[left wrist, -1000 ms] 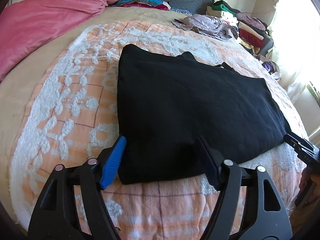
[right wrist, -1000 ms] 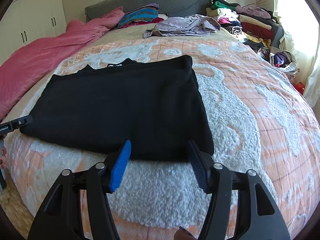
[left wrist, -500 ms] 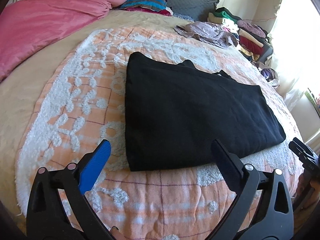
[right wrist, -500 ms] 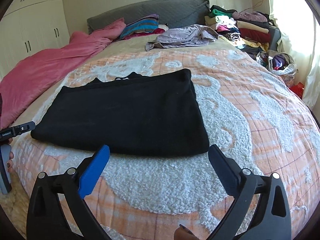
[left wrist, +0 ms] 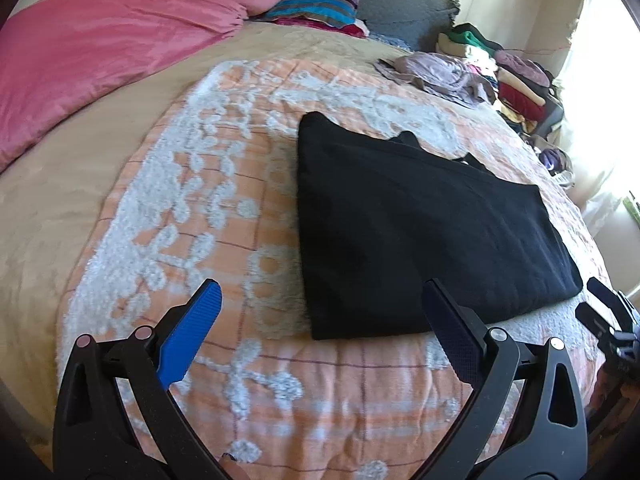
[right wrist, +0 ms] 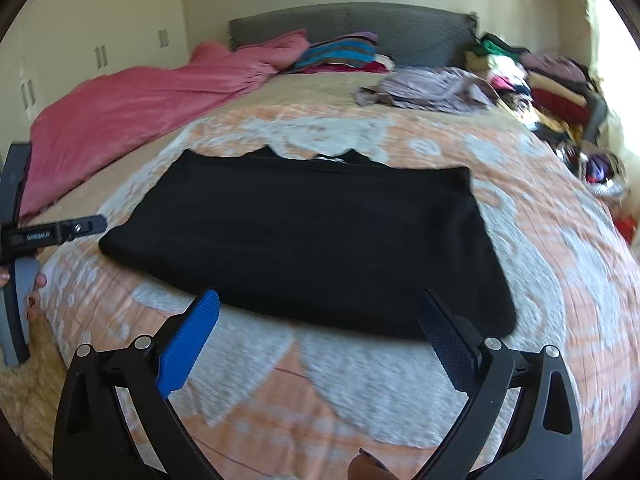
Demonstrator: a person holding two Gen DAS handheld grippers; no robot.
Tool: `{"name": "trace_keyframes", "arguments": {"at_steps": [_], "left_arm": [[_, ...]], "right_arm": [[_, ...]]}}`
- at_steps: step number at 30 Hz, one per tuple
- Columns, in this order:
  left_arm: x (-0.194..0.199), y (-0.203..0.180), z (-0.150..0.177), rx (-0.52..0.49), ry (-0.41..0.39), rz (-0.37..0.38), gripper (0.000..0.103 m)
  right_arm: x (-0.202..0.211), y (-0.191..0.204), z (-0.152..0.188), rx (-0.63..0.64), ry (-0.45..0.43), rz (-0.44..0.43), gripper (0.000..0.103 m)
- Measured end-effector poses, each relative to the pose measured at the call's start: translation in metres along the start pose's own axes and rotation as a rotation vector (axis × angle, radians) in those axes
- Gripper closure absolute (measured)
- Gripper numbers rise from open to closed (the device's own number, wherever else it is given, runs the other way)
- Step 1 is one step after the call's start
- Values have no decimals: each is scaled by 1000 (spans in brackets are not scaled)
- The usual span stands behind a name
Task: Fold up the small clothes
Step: 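Move both open tools to one side edge of the folded black sweatshirt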
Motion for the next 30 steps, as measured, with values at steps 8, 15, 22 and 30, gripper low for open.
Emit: {"name": "trace_keyframes", "arguments": {"at_steps": [8,15,22,30], "left_arm": [[4,18,-11,27,-16,-35,9],[-1,35,-25,54,-8,-57,9],[-13,44,-41,46,14,-92,9],[-24,47,-56,39,27,-126,9]], "right_arm": [[-20,53,-14,103,13,-58,5],[-39,103,-20,214,22,-92,5],[-58,146,-23,324,34,-113,5],[-86,173,-20,436,49,-37,5]]}}
Point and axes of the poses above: each gripper's, at about its wrist camera, not at the fingertips, and x roughly against the way its jaws point, y to its left, z to its underside, the point moved 6 cm from there along -x, roughly the way its jaws point, and after that the axes turned 6 degrees about y, right-handed, at the moved point
